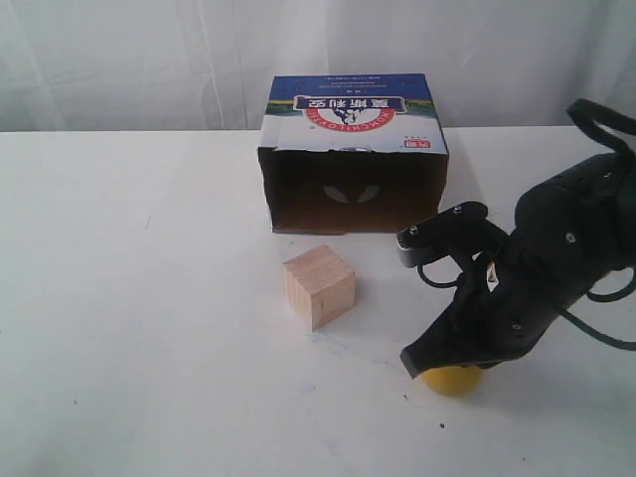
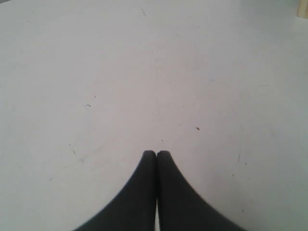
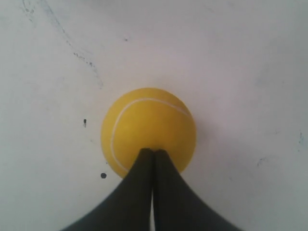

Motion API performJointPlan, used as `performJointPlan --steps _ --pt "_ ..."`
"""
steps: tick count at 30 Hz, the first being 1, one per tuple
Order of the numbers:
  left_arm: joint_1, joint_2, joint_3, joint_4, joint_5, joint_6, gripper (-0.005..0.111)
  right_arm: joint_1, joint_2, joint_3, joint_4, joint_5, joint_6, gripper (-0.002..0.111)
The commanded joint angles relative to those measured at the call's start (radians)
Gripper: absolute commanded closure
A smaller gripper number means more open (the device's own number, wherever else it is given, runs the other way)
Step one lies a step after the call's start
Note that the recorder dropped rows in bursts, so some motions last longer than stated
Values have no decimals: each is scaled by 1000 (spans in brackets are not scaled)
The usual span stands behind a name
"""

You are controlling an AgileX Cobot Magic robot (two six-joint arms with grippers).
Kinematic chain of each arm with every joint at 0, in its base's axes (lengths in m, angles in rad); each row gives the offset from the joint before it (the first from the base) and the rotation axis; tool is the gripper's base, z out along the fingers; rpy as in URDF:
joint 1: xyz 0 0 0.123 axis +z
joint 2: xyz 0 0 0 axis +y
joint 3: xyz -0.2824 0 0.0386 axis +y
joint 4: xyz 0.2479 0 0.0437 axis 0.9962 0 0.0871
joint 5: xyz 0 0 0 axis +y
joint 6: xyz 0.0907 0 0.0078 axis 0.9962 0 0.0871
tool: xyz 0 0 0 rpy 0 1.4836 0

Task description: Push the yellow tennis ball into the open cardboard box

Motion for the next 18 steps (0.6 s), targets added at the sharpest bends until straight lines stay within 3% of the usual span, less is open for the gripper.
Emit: performJointPlan --steps 1,9,18 --pt "-5 -5 4 3 10 2 107 5 37 3 1 -22 -8 108" --pt "-5 -5 4 3 10 2 107 5 48 -18 -25 -127 -10 108" --pt "-5 -5 4 3 10 2 107 5 39 -134 -58 -62 -10 108"
